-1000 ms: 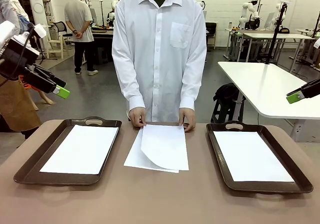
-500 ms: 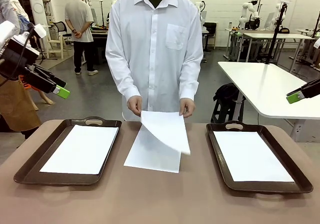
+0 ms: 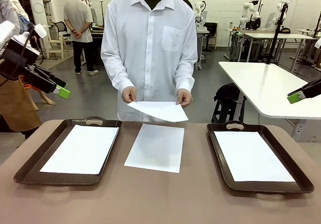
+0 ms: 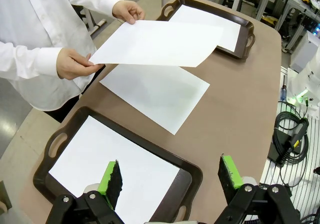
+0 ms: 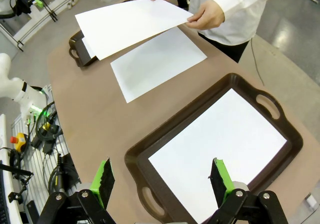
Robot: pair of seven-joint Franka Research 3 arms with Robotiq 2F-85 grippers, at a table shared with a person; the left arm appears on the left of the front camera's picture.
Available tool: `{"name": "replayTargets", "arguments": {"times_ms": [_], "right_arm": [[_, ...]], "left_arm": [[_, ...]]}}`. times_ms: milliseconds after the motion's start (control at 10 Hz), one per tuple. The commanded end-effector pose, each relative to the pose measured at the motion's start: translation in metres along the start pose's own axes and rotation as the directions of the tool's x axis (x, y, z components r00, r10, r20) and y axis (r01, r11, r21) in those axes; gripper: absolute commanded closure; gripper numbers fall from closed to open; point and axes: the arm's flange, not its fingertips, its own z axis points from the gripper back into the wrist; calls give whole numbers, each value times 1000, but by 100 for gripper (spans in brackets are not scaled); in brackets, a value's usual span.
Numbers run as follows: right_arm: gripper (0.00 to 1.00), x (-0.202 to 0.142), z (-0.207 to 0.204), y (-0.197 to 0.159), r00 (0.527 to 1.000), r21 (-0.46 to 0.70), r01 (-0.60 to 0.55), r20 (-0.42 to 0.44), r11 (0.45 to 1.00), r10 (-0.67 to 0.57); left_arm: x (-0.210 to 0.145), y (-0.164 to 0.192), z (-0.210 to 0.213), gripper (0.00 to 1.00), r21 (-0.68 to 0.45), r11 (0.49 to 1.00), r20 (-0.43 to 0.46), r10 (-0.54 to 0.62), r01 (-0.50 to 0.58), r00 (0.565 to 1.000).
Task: Sort the A4 documents.
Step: Receive the A4 Paper.
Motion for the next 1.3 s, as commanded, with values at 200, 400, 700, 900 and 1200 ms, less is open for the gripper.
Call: {"name": "replayTargets", "arguments": {"times_ms": [200, 400, 700, 900, 1200], "right_arm": [[0, 0, -2, 0, 1000, -1, -1, -1, 1000, 1], [0, 0, -2, 0, 1000, -1, -1, -1, 1000, 1], [0, 0, -2, 0, 1000, -1, -1, -1, 1000, 1], [0, 0, -2, 0, 1000, -1, -1, -1, 1000, 1], [0, 0, -2, 0, 1000, -1, -1, -1, 1000, 1]], "left_arm": [[-1, 2, -1, 0, -11, 1000, 12, -3, 3, 1000], [-1, 2, -1, 0, -11, 1000, 12, -3, 3, 1000], [-1, 2, -1, 0, -11, 1000, 12, -3, 3, 1000], [-1, 2, -1, 0, -11, 1000, 12, -3, 3, 1000], [-1, 2, -1, 0, -11, 1000, 12, -3, 3, 1000]]}}
